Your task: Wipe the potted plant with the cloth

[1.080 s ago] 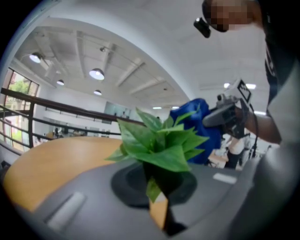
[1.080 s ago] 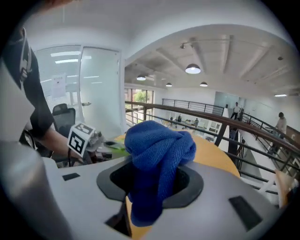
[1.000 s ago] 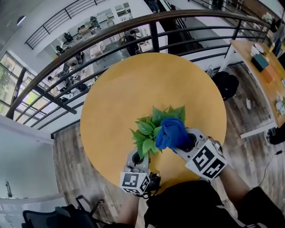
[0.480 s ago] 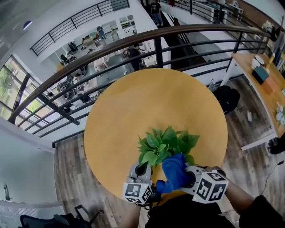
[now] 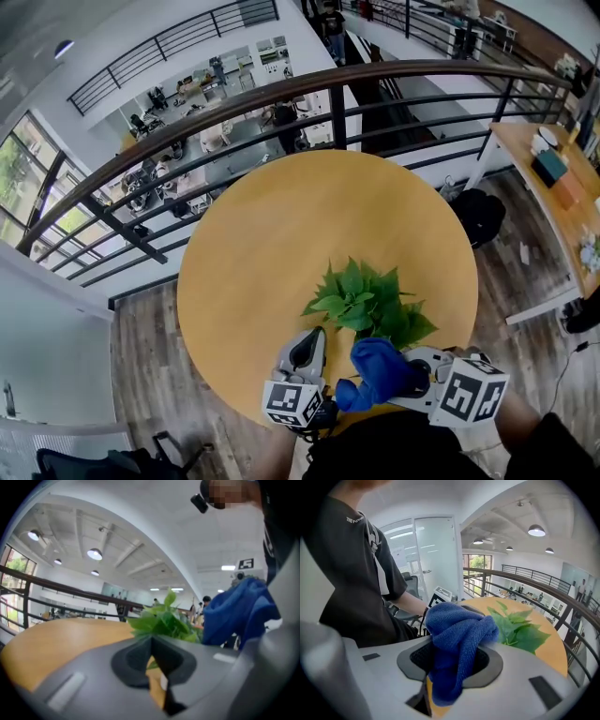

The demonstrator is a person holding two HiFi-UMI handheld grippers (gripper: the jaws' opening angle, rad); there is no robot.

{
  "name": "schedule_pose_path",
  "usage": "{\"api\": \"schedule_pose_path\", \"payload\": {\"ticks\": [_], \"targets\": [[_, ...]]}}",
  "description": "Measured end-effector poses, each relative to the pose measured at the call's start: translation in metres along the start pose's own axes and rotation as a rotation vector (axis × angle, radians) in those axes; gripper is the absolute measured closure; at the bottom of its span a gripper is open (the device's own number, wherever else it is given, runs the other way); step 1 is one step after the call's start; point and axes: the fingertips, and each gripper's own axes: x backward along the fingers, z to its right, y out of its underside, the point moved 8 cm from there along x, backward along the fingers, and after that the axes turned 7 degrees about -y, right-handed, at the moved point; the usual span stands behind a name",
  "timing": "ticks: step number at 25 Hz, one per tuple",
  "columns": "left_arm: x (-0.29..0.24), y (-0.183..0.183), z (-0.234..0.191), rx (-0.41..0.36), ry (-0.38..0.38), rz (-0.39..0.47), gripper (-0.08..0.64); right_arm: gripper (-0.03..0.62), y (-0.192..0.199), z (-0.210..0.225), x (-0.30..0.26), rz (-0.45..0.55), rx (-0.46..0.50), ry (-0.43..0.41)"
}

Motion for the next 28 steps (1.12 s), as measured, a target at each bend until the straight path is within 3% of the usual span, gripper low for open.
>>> {"api": "schedule_pose_path", "payload": {"ticks": [6,12,18,22,25,28], "targets": [[-0.008,0.002,0.01,-0.003,0.024,-0.009,0.557,0.439,0.0,0.005,0.012,0.038,-0.021,0.023],[-0.013,0.003,0.02,-0.023,0.051,-0.02,0.557,0.439,0.012,0.012,0.021,0.05,-0.059,0.11],[-0.015,0.004,0.019,-0.025,0.053,-0.025,0.557,0.439,0.004,0.009,0.049,0.174,-0.086,0.17],[-0.022,0.008,0.03,-0.046,0.084,-0.039,0.557,0.439,0.021,0.011,0.044,0.154,-0.161,0.143],[-0.029,0.012,0.046,-0.122,0.162,-0.075,0.557,0.44,0.039,0.007,0.027,0.111,-0.191,0.099],[-0.031,0.014,0.057,-0.182,0.21,-0.097,0.557,0.439,0.045,0.003,0.022,0.152,-0.201,0.082]]}}
